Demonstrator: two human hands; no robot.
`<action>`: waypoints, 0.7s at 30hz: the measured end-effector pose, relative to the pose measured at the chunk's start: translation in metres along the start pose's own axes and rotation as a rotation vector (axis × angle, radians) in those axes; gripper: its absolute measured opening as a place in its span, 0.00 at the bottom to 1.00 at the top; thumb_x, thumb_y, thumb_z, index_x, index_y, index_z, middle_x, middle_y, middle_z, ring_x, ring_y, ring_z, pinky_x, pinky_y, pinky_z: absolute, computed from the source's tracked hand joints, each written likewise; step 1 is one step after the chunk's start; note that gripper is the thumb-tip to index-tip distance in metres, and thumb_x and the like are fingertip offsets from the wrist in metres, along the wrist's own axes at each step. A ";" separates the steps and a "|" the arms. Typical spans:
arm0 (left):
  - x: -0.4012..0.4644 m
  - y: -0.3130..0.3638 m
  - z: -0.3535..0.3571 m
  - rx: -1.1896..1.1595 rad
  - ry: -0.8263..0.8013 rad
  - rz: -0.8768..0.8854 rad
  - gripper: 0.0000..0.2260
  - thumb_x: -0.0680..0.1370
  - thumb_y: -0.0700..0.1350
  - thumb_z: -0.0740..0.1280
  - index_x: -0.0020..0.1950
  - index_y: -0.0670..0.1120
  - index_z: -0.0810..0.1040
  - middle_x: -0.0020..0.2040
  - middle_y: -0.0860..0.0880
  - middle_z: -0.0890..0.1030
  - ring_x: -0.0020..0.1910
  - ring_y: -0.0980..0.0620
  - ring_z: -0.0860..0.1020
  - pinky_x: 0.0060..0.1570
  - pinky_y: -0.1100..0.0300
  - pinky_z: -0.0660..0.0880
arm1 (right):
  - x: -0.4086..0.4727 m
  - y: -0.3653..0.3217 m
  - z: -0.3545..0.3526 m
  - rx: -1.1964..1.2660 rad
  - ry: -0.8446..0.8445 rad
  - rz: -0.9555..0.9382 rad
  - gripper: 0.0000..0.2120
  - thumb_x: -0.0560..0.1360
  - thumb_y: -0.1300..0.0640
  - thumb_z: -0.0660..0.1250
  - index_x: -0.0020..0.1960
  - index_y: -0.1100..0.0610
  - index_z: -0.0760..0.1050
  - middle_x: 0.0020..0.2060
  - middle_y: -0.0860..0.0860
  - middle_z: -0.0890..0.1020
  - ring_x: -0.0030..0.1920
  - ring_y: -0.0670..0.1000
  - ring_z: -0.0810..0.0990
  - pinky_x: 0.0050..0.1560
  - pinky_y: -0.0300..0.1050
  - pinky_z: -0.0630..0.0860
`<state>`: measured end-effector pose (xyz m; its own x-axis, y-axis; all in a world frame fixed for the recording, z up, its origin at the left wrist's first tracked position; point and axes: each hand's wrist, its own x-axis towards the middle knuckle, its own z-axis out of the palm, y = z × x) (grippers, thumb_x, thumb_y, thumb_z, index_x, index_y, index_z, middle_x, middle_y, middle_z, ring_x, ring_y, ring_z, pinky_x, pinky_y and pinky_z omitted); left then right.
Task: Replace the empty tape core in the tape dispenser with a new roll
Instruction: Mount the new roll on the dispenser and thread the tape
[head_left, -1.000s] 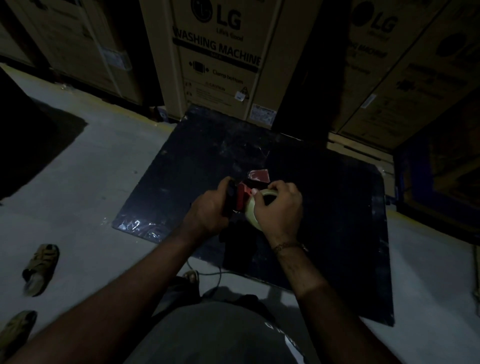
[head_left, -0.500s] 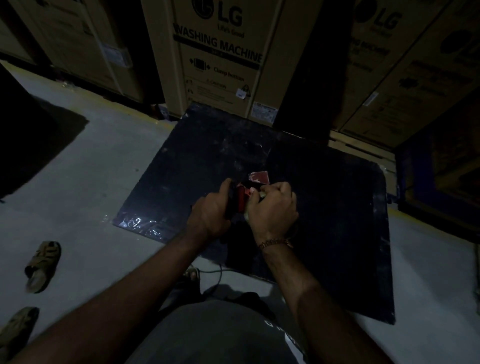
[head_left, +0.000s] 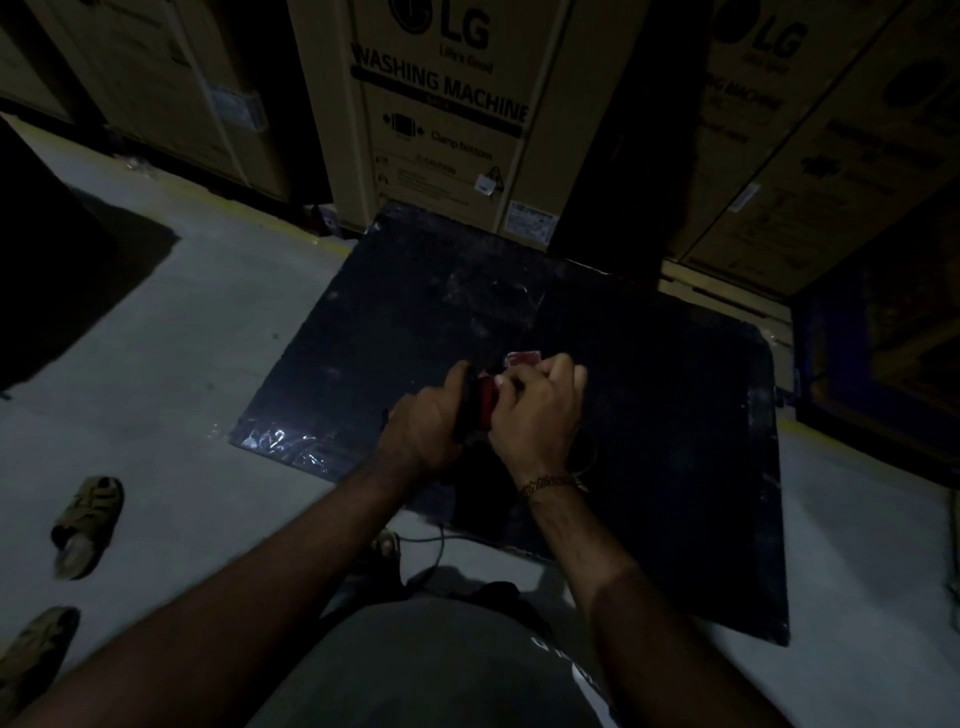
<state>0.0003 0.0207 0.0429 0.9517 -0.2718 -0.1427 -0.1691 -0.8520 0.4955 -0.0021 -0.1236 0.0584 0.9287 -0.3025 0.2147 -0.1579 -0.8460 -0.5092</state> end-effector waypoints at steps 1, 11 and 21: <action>-0.001 0.000 0.000 0.003 -0.006 0.004 0.42 0.76 0.48 0.73 0.84 0.43 0.55 0.58 0.38 0.85 0.54 0.35 0.85 0.50 0.43 0.81 | 0.002 0.000 -0.001 -0.001 -0.003 -0.039 0.07 0.77 0.53 0.74 0.49 0.56 0.87 0.50 0.50 0.75 0.57 0.52 0.72 0.56 0.45 0.78; 0.000 -0.001 0.000 0.125 -0.075 0.076 0.43 0.78 0.51 0.72 0.85 0.42 0.50 0.64 0.39 0.83 0.57 0.35 0.84 0.55 0.43 0.80 | 0.022 0.005 -0.001 -0.031 -0.062 -0.227 0.07 0.77 0.55 0.70 0.44 0.58 0.81 0.51 0.53 0.76 0.53 0.55 0.77 0.56 0.59 0.78; 0.000 -0.008 -0.002 0.168 -0.102 0.104 0.45 0.79 0.55 0.72 0.86 0.42 0.49 0.65 0.38 0.83 0.58 0.36 0.84 0.57 0.44 0.80 | 0.030 -0.008 0.001 0.157 -0.067 -0.137 0.08 0.80 0.59 0.68 0.42 0.57 0.77 0.51 0.52 0.74 0.45 0.50 0.77 0.47 0.48 0.81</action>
<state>0.0021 0.0286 0.0401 0.8977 -0.3984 -0.1882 -0.3132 -0.8775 0.3632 0.0275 -0.1253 0.0680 0.9589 -0.1547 0.2377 0.0209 -0.7972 -0.6033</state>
